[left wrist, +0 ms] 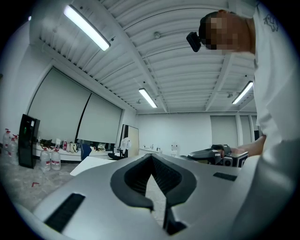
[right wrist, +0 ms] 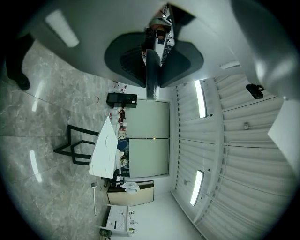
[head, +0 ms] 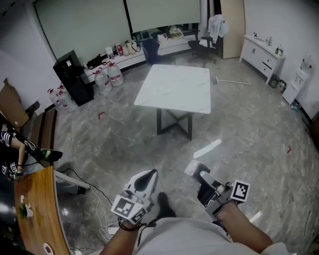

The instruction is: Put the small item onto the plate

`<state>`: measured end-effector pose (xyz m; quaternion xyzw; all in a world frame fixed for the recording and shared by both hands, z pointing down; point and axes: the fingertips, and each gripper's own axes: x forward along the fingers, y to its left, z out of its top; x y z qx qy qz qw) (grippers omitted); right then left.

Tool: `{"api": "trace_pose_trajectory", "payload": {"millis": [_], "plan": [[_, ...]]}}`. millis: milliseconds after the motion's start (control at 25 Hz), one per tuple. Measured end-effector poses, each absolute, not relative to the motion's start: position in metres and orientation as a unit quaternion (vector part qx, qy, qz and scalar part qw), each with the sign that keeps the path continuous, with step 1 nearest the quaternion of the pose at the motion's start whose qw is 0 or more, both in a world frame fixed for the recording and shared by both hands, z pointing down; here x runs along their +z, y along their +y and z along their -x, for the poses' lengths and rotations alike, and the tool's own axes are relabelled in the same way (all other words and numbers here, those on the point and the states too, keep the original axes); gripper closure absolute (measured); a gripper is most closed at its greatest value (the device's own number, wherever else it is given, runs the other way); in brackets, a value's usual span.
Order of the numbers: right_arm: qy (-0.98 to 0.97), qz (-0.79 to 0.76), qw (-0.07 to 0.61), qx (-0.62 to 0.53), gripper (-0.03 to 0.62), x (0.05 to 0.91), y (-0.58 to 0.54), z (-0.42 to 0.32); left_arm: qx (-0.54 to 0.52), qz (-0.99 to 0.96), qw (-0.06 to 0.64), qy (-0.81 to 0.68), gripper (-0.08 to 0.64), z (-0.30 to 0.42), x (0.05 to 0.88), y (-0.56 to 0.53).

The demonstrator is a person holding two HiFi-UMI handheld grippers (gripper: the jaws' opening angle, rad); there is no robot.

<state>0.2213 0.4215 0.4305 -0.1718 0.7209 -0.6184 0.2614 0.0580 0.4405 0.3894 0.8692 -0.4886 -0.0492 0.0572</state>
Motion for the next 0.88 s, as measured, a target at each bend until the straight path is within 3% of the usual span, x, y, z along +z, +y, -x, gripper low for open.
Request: {"api": "trace_pose_trajectory", "payload": {"millis": [440, 880], "plan": [[0.713, 0.205, 0.282, -0.608, 0.499, 0.431, 0.262, -0.123, -0.033, -0.894, 0.074, -0.441, 0.554, 0.042, 0.397, 0.274], [0.716, 0.2, 0.289, -0.603, 0.499, 0.426, 0.145, -0.084, -0.042, -0.895, 0.071, -0.438, 0.554, 0.079, 0.39, 0.165]]}}
